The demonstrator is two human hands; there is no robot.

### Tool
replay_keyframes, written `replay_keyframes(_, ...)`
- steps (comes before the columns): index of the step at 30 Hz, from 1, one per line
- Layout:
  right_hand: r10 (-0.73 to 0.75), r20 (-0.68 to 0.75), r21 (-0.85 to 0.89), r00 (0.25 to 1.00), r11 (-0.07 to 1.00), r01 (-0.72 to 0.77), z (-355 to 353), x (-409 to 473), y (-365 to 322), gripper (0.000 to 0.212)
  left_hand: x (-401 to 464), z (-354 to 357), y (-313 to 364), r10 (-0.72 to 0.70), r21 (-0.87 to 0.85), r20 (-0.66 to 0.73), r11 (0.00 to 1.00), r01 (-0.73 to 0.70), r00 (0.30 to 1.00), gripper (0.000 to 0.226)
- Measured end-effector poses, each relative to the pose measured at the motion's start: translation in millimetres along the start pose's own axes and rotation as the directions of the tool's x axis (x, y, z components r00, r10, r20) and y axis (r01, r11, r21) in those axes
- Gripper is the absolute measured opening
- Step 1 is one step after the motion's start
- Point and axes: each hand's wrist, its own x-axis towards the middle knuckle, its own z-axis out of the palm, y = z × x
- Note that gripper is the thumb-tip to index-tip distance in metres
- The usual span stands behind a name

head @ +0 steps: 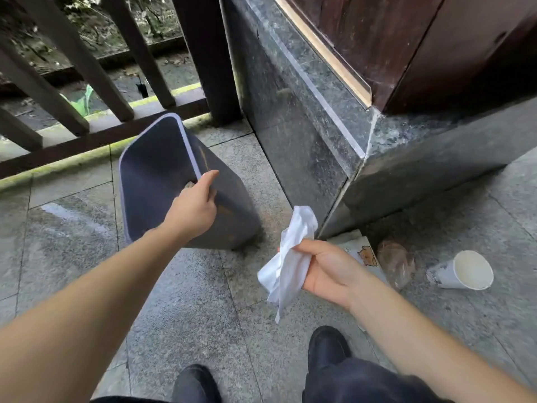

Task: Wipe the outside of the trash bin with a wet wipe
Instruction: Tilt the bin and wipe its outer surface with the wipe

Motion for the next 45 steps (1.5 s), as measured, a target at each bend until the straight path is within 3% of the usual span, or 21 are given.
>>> replay_keyframes(4, -0.031, 0.066, -0.271, 0.997, 0.961, 0.048, 31, -12, -22, 0.012, -28, -18, -7, -0.101, -0.205, -0.019, 0.974, 0.095, 0.995, 0.041)
replay_keyframes(7, -0.134, 0.011, -0.458, 0.991, 0.88, 0.124, 61, -17, -43, 0.021, -47, -25, -8, -0.175, -0.326, -0.025, 0.932, 0.157, 0.984, 0.041)
replay_keyframes(10, -0.314, -0.051, -0.753, 0.948, 0.636, 0.17, 90, -19, -55, 0.025, -72, -28, -15, -0.253, -0.444, -0.02, 0.869, 0.218, 0.967, 0.039)
replay_keyframes(13, -0.478, -0.041, -0.897, 0.878, 0.405, 0.179, 111, -21, -60, 0.024, -88, -31, -26, -0.372, -0.575, -0.022, 0.764, 0.293, 0.928, 0.037)
replay_keyframes(18, -0.554, -0.192, -0.852, 0.81, 0.504, 0.143, 104, -26, -50, 0.03, -107, -31, -33, -0.507, -0.675, 0.002, 0.635, 0.375, 0.862, 0.037)
replay_keyframes(20, -0.568, -0.15, -0.931, 0.81, 0.357, 0.078, 100, -25, -46, 0.032, -113, -36, -26, -0.529, -0.707, 0.02, 0.592, 0.386, 0.848, 0.036)
replay_keyframes(24, -0.638, 0.024, -0.999, 0.77, -0.037, 0.0, 93, -20, -47, 0.043, -122, -61, -14, -0.523, -0.714, -0.06, 0.618, 0.33, 0.85, 0.035)
replay_keyframes(27, -0.723, 0.056, -0.976, 0.689, -0.187, -0.116, 88, -18, -55, 0.053, -130, -83, -1, -0.459, -0.756, -0.105, 0.613, 0.229, 0.882, 0.038)
replay_keyframes(32, -0.812, 0.068, -0.955, 0.58, -0.221, -0.198, 90, -15, -69, 0.069, -132, -101, 15, -0.385, -0.853, -0.155, 0.517, 0.073, 0.91, 0.035)
replay_keyframes(38, -0.853, 0.146, -0.954, 0.5, -0.255, -0.155, 89, -17, -72, 0.058, -129, -104, 8, -0.355, -0.848, -0.217, 0.53, 0.004, 0.909, 0.033)
replay_keyframes(42, -0.882, 0.125, -0.992, 0.454, -0.11, 0.06, 95, -18, -78, 0.059, -128, -112, 3, -0.404, -0.844, -0.228, 0.535, 0.027, 0.886, 0.032)
replay_keyframes(45, -0.9, 0.084, -0.996, 0.428, -0.064, 0.063, 99, -19, -79, 0.069, -126, -115, 1, -0.419, -0.836, -0.229, 0.547, 0.044, 0.878, 0.031)
